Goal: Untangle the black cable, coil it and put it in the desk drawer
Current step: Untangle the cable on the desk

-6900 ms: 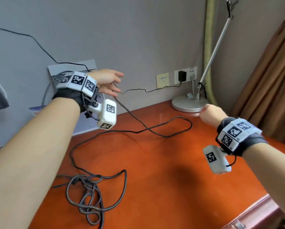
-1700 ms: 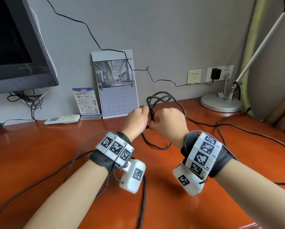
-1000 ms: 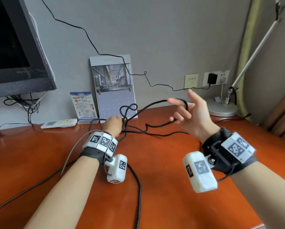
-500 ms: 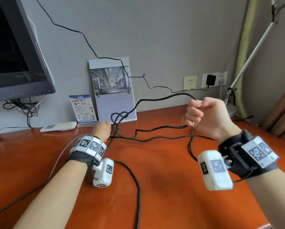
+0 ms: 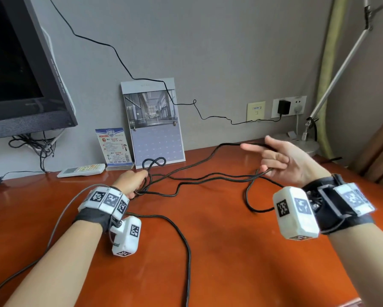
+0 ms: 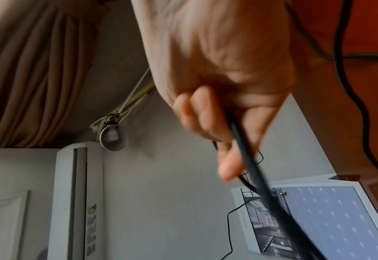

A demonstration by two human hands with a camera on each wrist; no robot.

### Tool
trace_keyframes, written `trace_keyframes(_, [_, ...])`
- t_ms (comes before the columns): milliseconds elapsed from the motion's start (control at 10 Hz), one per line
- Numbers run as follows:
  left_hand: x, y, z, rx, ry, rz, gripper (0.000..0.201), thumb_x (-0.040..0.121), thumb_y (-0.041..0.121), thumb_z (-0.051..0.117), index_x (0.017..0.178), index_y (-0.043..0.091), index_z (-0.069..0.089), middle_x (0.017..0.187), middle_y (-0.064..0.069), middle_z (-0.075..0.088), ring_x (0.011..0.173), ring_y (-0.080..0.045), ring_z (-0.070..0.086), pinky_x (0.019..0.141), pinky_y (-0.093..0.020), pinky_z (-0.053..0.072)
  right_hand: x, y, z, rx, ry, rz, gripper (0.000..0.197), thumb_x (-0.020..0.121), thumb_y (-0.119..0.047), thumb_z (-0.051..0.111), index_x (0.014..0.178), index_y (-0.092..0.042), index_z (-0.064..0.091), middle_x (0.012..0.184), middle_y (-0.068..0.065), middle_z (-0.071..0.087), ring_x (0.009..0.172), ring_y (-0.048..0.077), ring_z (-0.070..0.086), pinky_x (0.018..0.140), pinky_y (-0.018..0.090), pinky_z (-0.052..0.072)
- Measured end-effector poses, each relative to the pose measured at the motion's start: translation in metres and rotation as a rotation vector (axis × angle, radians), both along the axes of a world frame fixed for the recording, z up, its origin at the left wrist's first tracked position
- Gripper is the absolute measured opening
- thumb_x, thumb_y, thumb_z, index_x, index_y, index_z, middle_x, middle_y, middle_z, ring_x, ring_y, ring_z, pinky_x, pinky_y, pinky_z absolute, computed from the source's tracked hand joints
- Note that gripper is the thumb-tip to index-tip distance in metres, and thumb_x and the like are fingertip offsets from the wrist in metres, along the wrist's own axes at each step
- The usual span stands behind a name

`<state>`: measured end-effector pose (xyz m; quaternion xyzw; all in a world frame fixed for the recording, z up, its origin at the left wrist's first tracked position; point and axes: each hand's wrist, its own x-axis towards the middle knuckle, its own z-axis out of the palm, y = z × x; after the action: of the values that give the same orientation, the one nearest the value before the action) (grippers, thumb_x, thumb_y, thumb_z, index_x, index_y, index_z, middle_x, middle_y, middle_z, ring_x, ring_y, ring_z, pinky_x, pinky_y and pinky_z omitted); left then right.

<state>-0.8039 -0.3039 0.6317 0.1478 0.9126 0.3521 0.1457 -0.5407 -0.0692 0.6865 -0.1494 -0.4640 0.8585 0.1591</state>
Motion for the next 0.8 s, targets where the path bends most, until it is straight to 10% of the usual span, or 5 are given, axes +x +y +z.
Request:
trace_keyframes(200, [-0.012,-0.015,0.006,0.005,0.032,0.088,0.026,0.097,0.024,0.042,0.084,0.004,0.052,0.085,-0.017,0.05,0.058,-0.024,0.045,0.052,-0.027,0.033,0.009,0.005,-0.005,-0.199,0.475,-0.365,0.031,0.054,-0.005,0.066,0.083,-0.01,0.057,0.068,-0.002,0.063,0.049,0.008,0.046,0.057,0.02,0.045])
trace_keyframes(400, [-0.014,-0.012,0.005,-0.018,0.161,0.172,0.04,0.099,0.031,0.035,0.073,0.004,0.048,0.056,-0.011,0.046,0.051,-0.023,0.047,0.053,-0.025,0.034,0.005,0.023,-0.012,-0.218,0.185,-0.414,0.042,0.104,-0.033,0.023,0.094,-0.01,0.058,0.036,-0.009,0.026,0.03,0.007,0.02,0.037,0.015,0.025])
trace_keyframes(600, [0.0,-0.017,0.01,0.053,0.094,0.149,0.036,0.101,0.03,0.035,0.107,0.0,0.054,0.061,-0.009,0.044,0.047,-0.02,0.041,0.043,-0.023,0.03,0.009,0.061,-0.031,-0.11,-0.189,-0.771,0.02,0.097,-0.004,0.032,0.1,-0.004,0.052,0.078,-0.002,0.046,0.059,0.007,0.044,0.057,0.02,0.045])
trace_keyframes(700, [0.018,-0.002,0.013,-0.044,0.257,0.035,0.035,0.102,0.032,0.035,0.095,0.004,0.055,0.066,-0.013,0.056,0.053,-0.025,0.052,0.044,-0.021,0.035,-0.003,0.079,-0.05,0.076,-0.321,-0.73,0.044,0.09,-0.006,0.047,0.134,0.0,0.045,0.084,0.004,0.051,0.079,0.022,0.054,0.075,0.034,0.048])
trace_keyframes(800, [0.032,0.016,0.016,-0.2,0.472,-0.067,0.047,0.102,0.031,0.036,0.091,-0.005,0.064,0.095,-0.024,0.066,0.087,-0.035,0.063,0.062,-0.032,0.043,-0.012,0.043,-0.028,0.782,-0.595,-0.524,0.053,0.074,0.018,0.058,0.125,0.002,0.052,0.119,0.024,0.054,0.113,0.036,0.052,0.092,0.036,0.038])
